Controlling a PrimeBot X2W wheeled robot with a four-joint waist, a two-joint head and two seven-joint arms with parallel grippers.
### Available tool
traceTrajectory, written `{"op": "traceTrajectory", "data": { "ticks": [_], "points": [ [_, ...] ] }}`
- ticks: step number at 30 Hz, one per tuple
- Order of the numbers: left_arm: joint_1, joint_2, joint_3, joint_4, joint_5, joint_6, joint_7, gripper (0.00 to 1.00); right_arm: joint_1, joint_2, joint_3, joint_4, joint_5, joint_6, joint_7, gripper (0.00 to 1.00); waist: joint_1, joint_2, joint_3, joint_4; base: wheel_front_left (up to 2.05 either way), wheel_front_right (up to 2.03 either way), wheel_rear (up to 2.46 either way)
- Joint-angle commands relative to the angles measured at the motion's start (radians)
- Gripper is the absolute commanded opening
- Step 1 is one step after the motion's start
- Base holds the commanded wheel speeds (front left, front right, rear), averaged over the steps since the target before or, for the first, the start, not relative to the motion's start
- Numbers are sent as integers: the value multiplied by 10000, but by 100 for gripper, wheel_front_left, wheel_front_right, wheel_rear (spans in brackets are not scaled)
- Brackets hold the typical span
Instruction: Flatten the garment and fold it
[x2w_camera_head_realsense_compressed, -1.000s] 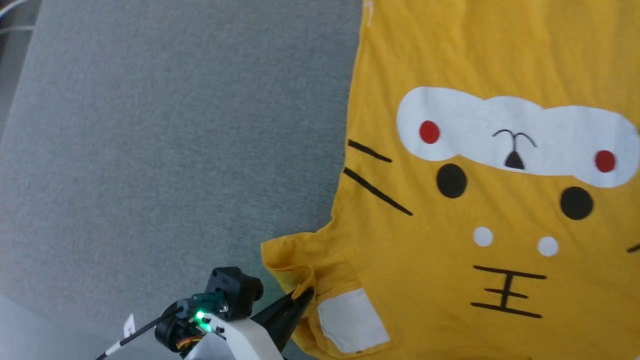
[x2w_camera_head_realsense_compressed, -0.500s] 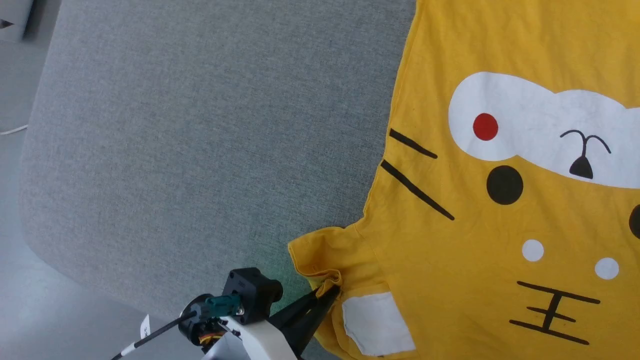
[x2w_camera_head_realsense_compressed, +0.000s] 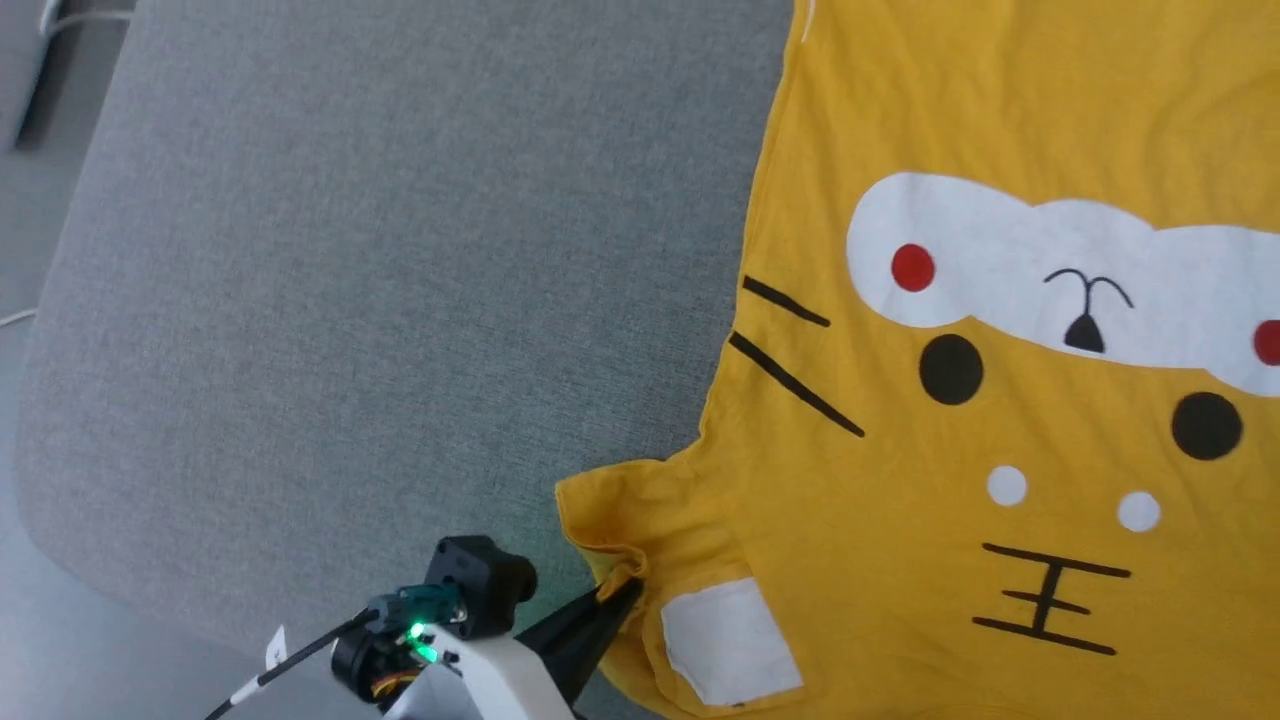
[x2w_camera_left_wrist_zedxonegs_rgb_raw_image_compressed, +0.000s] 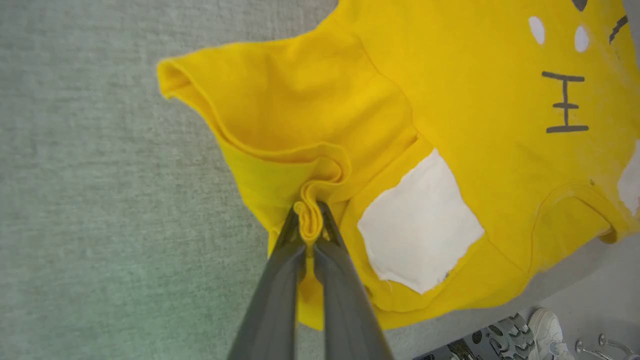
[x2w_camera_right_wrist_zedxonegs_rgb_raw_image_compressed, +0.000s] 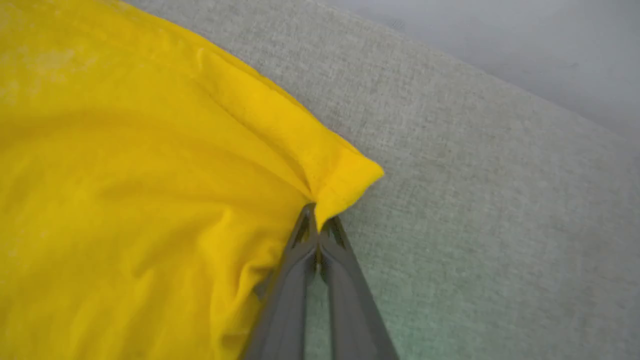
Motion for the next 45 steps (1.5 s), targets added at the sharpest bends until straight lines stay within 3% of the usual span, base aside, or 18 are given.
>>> {"op": "traceTrajectory", "data": {
  "ticks": [1, 9, 19, 28, 36, 37, 38, 45],
  "points": [
    [207, 173, 116, 242, -58, 151, 67, 0, 1091, 110, 342, 550, 102, -7, 265, 0, -1, 0, -829, -660, 0, 0, 0],
    [1034, 225, 611, 863, -658, 489, -236, 0, 3131, 56, 57, -283, 544, -7, -441, 0, -1, 0, -2454, -1995, 0, 0, 0],
    [1976, 246, 1233, 1243, -1242, 795, -809, 0, 7058, 560, -1531, -3567, 1479, -7, 608, 0, -1, 0, -3635, -3464, 0, 0, 0],
    [2063, 278, 1389, 1407, -1306, 831, -1037, 0, 10450, 1774, -3217, -6138, 1083, -7, 2363, 0, -1, 0, -3907, -3847, 0, 0, 0],
    [1907, 281, 1325, 1370, -1270, 809, -1016, 0, 11001, 2525, -3657, -6494, 774, -7, 3006, 0, -1, 0, -3772, -3690, 0, 0, 0],
    [1875, 290, 1313, 1359, -1255, 806, -1002, 0, 10916, 2466, -3668, -6557, 717, -7, 2934, 38, -1, 0, -3737, -3636, 0, 0, 0],
    [1846, 300, 1297, 1345, -1239, 801, -986, 0, 10832, 2369, -3624, -6634, 698, -7, 2897, 100, -1, 0, -3700, -3581, 0, 0, 0],
    [1720, 273, 1243, 1065, -1184, 875, -937, 0, 9343, 2008, -3487, -7620, 1428, -7, 3186, 100, -1, 0, -3369, -3114, 0, 0, 0]
  ]
}}
